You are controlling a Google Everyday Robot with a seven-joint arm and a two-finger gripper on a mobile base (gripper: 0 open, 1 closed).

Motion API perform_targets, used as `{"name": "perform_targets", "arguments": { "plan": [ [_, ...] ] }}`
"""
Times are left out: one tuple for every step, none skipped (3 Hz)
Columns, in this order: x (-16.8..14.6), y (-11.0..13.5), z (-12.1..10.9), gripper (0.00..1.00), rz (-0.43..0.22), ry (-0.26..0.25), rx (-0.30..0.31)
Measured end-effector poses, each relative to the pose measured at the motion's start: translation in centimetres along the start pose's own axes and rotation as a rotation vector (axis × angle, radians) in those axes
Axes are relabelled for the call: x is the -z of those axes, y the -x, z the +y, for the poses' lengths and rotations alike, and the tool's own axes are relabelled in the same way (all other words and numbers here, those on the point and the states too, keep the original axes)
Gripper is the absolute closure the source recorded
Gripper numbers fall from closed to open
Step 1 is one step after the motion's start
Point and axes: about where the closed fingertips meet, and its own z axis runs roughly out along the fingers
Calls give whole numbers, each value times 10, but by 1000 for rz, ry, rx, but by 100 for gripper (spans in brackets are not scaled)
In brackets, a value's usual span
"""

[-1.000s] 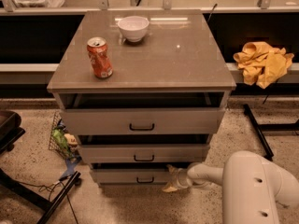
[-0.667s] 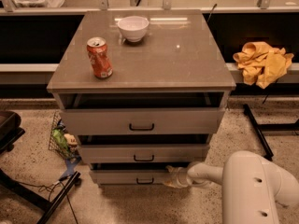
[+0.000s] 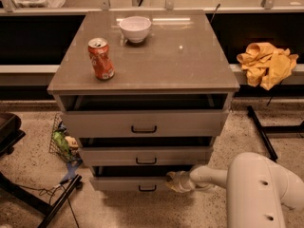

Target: Open bottom drawer

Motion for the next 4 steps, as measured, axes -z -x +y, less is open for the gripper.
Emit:
{"name": "perform_targets", "arguments": {
  "plan": [
    [1, 1, 0, 100, 0, 0, 0],
    [2, 1, 0, 100, 0, 0, 0],
    [14, 2, 9, 100, -4, -4, 16],
    [14, 2, 9, 100, -4, -4, 16]
  ]
}}
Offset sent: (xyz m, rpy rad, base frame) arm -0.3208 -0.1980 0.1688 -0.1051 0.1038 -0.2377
